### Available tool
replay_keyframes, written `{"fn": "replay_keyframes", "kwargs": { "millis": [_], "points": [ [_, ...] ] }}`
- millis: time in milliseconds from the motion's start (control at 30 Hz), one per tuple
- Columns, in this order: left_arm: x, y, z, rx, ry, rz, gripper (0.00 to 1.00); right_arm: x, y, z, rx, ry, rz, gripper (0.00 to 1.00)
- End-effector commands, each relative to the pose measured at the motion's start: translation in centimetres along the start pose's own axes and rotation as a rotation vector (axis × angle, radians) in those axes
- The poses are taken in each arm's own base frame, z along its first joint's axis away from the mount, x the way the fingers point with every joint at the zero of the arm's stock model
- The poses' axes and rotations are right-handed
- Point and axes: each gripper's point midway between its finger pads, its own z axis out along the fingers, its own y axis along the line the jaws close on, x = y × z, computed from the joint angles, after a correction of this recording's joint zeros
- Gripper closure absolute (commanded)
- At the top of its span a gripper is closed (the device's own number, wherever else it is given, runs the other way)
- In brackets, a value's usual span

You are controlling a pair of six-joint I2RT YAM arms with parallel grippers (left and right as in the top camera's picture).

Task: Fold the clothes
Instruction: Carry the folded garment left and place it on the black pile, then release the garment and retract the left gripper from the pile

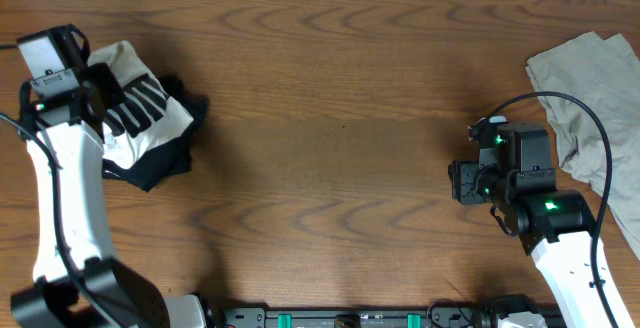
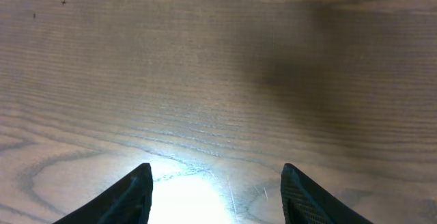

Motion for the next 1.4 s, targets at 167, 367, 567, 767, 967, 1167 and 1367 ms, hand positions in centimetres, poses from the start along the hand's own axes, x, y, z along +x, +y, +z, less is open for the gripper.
{"fn": "replay_keyframes", "kwargs": {
  "millis": [167, 367, 567, 767, 967, 1167, 1367],
  "points": [
    [0.1, 4.0, 1.2, -0.08, 0.015, -0.138, 0.62, -0.4, -0.1, -0.4, 0.001, -0.014, -0.007, 0.41],
    [2.9, 11.1, -0.1, -0.375, 0.063, -0.43, 0.02, -0.3, -0.1, -0.4, 0.0, -0.009, -0.007, 0.41],
    [2.6, 9.1, 0.4, -0.166, 0.086, -0.525, 0.02, -0.4, 0.0, -0.4, -0.004, -0.014, -0.008, 0.26],
    [-0.2, 3.0, -1.5, 0.123, 0.025, -0.389, 0.02, -0.3, 0.3, -0.4, -0.02, -0.01, -0.008, 0.01],
    [-0.9, -5.5, -5.4, 0.329, -0.031, -0.119, 0.02, -2.4, 1.0, -0.6, -0.06, -0.094, 0.008, 0.01],
    [2.4, -14.1, -8.0, 0.423, -0.005, 0.158, 0.02, -5.8, 0.0, -1.3, -0.026, -0.218, 0.149, 0.01],
    [6.6, -15.4, -8.9, 0.394, 0.113, 0.257, 0.02, -9.3, -1.9, -3.2, 0.075, -0.235, 0.087, 0.01]
  ]
}}
